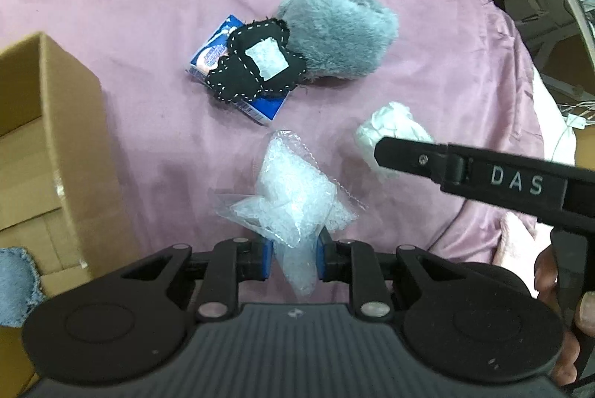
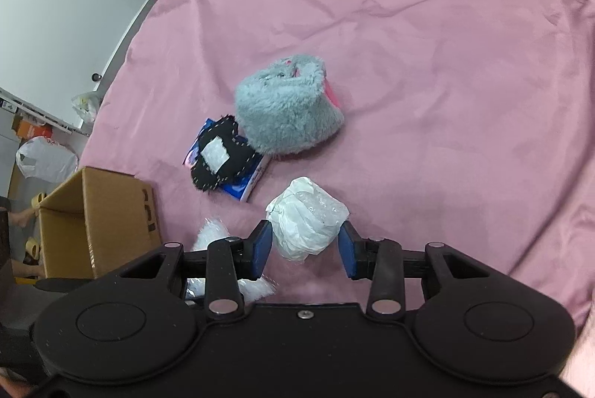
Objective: Organize soft objects
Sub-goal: 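Carry the clear bag and white ball with both tools over the box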
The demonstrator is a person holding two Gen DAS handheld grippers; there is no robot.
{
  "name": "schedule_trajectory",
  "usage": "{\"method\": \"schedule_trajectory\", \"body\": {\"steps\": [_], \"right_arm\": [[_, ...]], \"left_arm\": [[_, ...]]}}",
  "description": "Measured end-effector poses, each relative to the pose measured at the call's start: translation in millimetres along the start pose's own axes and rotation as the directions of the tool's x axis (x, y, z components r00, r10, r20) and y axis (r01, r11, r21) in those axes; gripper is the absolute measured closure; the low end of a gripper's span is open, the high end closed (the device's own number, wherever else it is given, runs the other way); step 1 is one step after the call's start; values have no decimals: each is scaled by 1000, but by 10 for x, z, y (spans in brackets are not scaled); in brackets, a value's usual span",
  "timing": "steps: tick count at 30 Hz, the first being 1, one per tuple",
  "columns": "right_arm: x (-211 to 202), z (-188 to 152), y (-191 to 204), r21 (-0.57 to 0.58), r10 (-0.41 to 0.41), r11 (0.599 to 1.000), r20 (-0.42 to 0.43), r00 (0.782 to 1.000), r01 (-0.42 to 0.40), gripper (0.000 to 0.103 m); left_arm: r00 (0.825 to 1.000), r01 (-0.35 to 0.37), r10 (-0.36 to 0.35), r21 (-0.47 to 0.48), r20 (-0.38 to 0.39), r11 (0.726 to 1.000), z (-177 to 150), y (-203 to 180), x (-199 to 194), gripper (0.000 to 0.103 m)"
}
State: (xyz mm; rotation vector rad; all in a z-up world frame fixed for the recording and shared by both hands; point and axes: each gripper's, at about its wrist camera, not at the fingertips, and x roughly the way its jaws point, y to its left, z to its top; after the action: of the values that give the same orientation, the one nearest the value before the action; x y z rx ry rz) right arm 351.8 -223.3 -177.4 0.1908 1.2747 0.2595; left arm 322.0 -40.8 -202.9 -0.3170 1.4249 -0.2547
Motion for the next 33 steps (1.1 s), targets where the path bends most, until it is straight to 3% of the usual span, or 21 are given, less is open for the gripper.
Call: {"method": "schedule_trajectory", "body": {"steps": [20, 33], "right_arm": [[-626, -469, 408, -51, 12, 999, 113, 994, -7, 65], [-804, -724, 709, -88, 15, 996, 128, 992, -4, 65]], "left_arm": [[994, -2, -3, 44, 109, 999, -510, 86, -680, 82], [989, -13, 5, 53, 145, 999, -776, 247, -976, 82]]}}
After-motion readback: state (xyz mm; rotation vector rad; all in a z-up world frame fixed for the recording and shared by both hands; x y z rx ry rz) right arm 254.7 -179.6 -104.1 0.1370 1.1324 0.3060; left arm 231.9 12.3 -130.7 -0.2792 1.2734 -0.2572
